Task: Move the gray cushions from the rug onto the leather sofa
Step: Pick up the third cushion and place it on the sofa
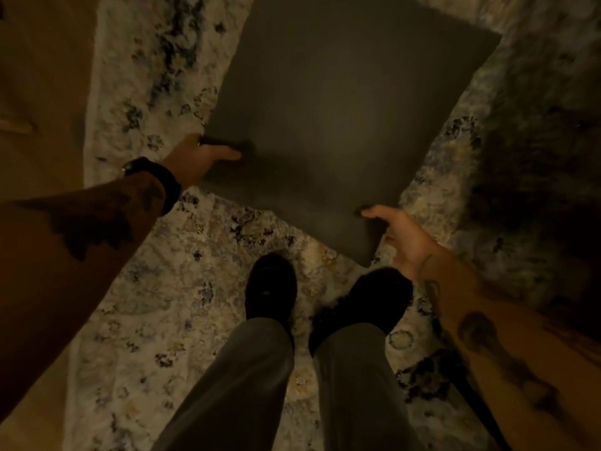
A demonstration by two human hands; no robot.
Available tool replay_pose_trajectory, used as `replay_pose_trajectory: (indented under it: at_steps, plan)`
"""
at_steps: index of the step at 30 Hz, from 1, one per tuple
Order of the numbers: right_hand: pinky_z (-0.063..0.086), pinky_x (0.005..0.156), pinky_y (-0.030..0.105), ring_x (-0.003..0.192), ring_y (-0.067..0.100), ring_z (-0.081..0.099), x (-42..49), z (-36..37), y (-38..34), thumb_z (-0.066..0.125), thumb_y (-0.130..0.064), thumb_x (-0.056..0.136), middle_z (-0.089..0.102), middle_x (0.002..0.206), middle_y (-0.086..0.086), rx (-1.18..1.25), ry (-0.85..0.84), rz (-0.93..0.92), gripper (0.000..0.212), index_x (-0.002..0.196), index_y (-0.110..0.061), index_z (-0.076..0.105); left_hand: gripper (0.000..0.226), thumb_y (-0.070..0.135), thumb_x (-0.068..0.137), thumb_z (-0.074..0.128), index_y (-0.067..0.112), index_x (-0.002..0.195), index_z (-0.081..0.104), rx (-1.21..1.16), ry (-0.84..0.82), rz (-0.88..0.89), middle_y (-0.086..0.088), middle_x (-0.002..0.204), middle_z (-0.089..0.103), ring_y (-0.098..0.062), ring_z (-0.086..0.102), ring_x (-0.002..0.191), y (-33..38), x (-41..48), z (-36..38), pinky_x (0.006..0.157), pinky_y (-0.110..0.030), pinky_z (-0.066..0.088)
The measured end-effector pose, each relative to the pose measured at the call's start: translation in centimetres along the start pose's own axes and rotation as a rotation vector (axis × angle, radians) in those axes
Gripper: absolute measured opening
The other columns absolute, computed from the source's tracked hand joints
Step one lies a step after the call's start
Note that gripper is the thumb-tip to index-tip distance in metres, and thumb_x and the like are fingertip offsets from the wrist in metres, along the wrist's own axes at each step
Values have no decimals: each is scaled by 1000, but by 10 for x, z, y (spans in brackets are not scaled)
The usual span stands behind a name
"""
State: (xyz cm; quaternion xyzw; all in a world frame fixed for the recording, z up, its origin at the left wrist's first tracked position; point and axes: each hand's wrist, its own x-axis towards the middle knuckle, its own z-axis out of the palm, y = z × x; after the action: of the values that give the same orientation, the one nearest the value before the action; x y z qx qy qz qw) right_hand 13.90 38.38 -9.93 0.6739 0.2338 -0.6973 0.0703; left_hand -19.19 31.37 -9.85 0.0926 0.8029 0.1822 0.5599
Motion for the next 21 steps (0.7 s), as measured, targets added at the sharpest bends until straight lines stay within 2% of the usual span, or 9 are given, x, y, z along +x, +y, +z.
replay_pose_trajectory:
  at_steps: [1,3,5,7,9,12,15,18,21]
  plan:
    - [48,68,20,87,3,59,-1,-2,0,69,-29,86,65,99,-17,55,36,-17,12,98,-28,67,46,40,78,75,25,120,64,0,-14,12,4,116,69,-14,69,93,1,-4,1,73,-25,54]
    - [54,69,27,90,12,65,-15,-7,-6,69,-29,83,70,101,-11,112,129,-66,15,98,-25,70,29,43,76,75,30,102,67,-9,-8,45,13,100,71,-7,69,80,7,-20,-5,62,-20,50]
    - [52,70,36,91,17,66,-36,-18,-15,69,-34,80,72,105,-5,124,241,-131,22,100,-25,72,19,42,76,76,32,91,70,-39,2,86,18,87,74,-6,71,74,21,-41,-13,63,-20,49]
    - [56,78,44,96,22,68,-64,-34,-34,71,-36,76,73,109,2,141,330,-219,33,106,-23,72,11,36,77,76,33,87,74,-109,-24,149,18,87,77,-6,73,79,42,-65,-22,72,-23,52]
    - [57,77,42,98,22,68,-93,-49,-59,73,-36,73,71,110,1,137,392,-320,39,110,-26,70,15,31,79,75,31,93,74,-174,-15,217,15,93,77,-9,73,85,67,-90,-31,76,-26,54]
    - [58,78,42,101,18,66,-146,-68,-110,77,-36,71,68,114,-6,202,380,-438,38,108,-34,67,22,27,81,74,29,103,72,-264,7,323,15,98,76,-5,72,86,110,-133,-46,66,-17,56]
    - [57,87,51,113,20,62,-203,-84,-165,82,-30,77,62,127,-6,291,306,-539,45,118,-32,64,32,28,82,74,30,114,69,-354,26,406,13,112,71,-8,70,95,157,-177,-65,77,-24,55]
    - [58,86,48,115,16,60,-270,-95,-204,79,-24,83,64,128,-7,327,280,-593,44,123,-29,64,33,27,83,74,41,112,67,-415,38,500,19,108,72,-7,69,97,202,-224,-84,79,-29,53]
    - [56,85,45,114,14,62,-351,-106,-219,78,-28,84,68,124,-8,385,301,-636,38,119,-32,67,49,30,82,75,40,127,58,-453,20,584,23,109,72,-2,69,96,248,-288,-103,82,-31,51]
